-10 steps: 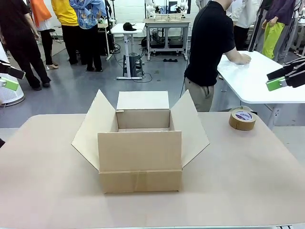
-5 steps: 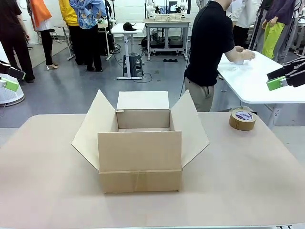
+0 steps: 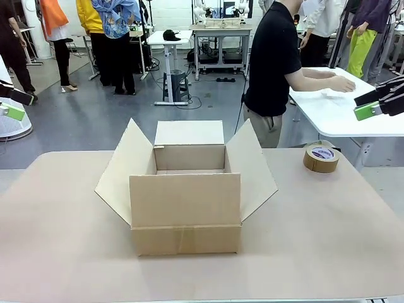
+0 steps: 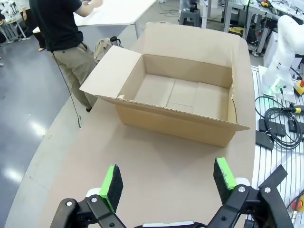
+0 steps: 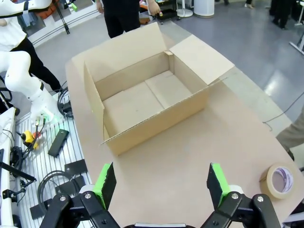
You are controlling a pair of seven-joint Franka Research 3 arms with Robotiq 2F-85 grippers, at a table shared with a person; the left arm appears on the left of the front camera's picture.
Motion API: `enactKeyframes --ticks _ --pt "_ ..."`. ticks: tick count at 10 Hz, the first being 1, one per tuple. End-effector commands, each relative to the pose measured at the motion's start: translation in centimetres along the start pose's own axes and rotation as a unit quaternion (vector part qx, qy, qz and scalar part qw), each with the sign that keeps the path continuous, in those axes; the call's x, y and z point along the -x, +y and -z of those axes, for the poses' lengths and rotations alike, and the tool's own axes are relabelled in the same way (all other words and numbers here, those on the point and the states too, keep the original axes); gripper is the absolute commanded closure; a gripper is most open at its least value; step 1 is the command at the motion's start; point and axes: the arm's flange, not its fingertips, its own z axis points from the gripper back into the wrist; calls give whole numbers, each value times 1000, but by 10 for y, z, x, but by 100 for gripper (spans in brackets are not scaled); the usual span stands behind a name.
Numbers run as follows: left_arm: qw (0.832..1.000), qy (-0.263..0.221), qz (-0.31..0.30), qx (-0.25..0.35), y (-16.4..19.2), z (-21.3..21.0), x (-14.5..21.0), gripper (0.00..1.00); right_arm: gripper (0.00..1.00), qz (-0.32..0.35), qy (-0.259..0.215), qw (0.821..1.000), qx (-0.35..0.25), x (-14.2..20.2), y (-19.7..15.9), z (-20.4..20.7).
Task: Wrap the clocks to prevent damage.
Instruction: Open the side flaps of the Package Box.
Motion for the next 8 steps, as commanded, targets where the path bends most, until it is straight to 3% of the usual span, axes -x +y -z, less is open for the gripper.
enactKeyframes --ticks 1,2,3,4,5,6,7,8 --pt "1000 -12 12 3 3 0 0 0 0 -8 -11 1000 -7 -2 -3 3" --pt "1000 -12 12 3 3 0 0 0 0 -8 -11 1000 -7 -2 -3 3" --pt "1000 -2 0 0 0 0 0 58 0 0 0 1000 0 0 0 0" --pt "1000 -2 4 9 -1 -2 -2 59 59 0 1 1000 -4 1 0 1" --pt "1000 -5 7 10 -2 -4 -3 100 59 1 1 1000 -4 1 0 1" --pt "1000 -6 8 10 -3 -6 -5 61 100 0 1 1000 -1 1 0 0" --pt "1000 -5 9 10 -3 -7 -6 100 65 -2 4 1000 0 1 1 -1" --pt "1000 -5 11 10 -3 -9 -5 100 100 -5 7 1000 -2 1 2 -2"
